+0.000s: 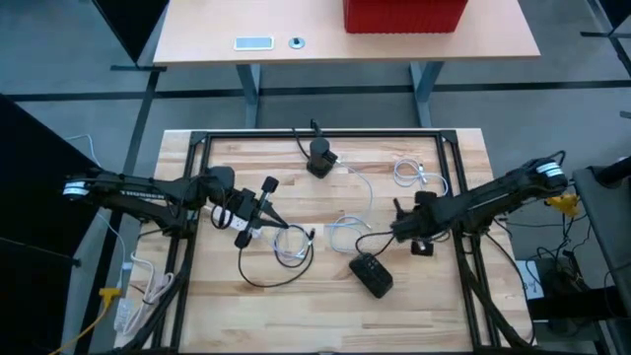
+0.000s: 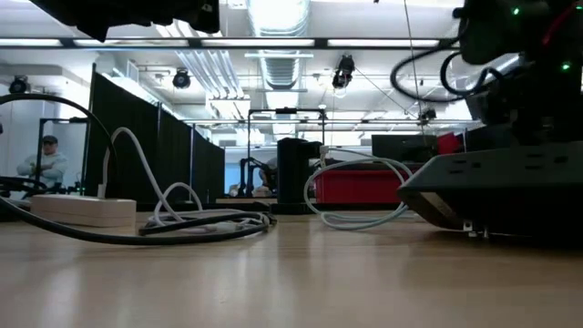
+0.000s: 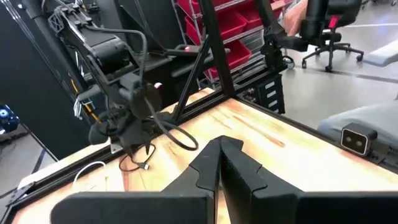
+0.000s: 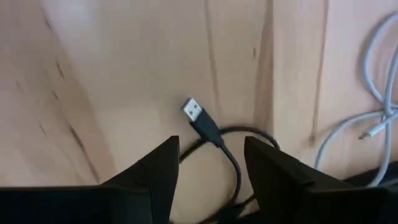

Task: Insert USB
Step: Insert the black charger cable into the bottom black outlet extension

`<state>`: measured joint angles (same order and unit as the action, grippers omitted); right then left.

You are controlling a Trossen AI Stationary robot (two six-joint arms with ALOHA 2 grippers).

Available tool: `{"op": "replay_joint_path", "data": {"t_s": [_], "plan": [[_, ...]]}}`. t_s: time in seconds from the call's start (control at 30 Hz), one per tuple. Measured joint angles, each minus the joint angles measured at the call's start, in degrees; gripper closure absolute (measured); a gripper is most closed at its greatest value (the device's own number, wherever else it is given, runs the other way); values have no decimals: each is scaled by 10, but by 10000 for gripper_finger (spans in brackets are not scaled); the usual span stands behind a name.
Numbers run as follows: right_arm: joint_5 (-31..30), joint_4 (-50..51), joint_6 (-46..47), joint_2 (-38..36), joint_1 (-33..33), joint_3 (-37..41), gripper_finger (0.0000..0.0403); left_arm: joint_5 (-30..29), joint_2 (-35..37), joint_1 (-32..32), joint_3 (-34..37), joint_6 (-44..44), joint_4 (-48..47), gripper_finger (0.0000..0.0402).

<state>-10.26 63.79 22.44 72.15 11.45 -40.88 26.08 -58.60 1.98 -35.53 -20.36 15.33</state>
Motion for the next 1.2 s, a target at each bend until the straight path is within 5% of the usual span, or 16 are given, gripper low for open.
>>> {"op": "replay_joint_path", "data": {"t_s": [0.27,0.73,1.0,1.1,1.2], "plan": [[59,-45,13,-7,-74,1,243,0,-5,0,0,8,17,402],[103,-49,-124,171,-110,1,246,0,-10,0,0,18,11,402],[110,-54,-120,173,-110,-1,325,0,-10,0,0,14,3,402],[104,-63,-113,156,-111,-7,385,-1,-10,0,0,14,2,402],[93,-69,-87,128,-111,-24,388,-1,-10,0,0,14,2,402]]}}
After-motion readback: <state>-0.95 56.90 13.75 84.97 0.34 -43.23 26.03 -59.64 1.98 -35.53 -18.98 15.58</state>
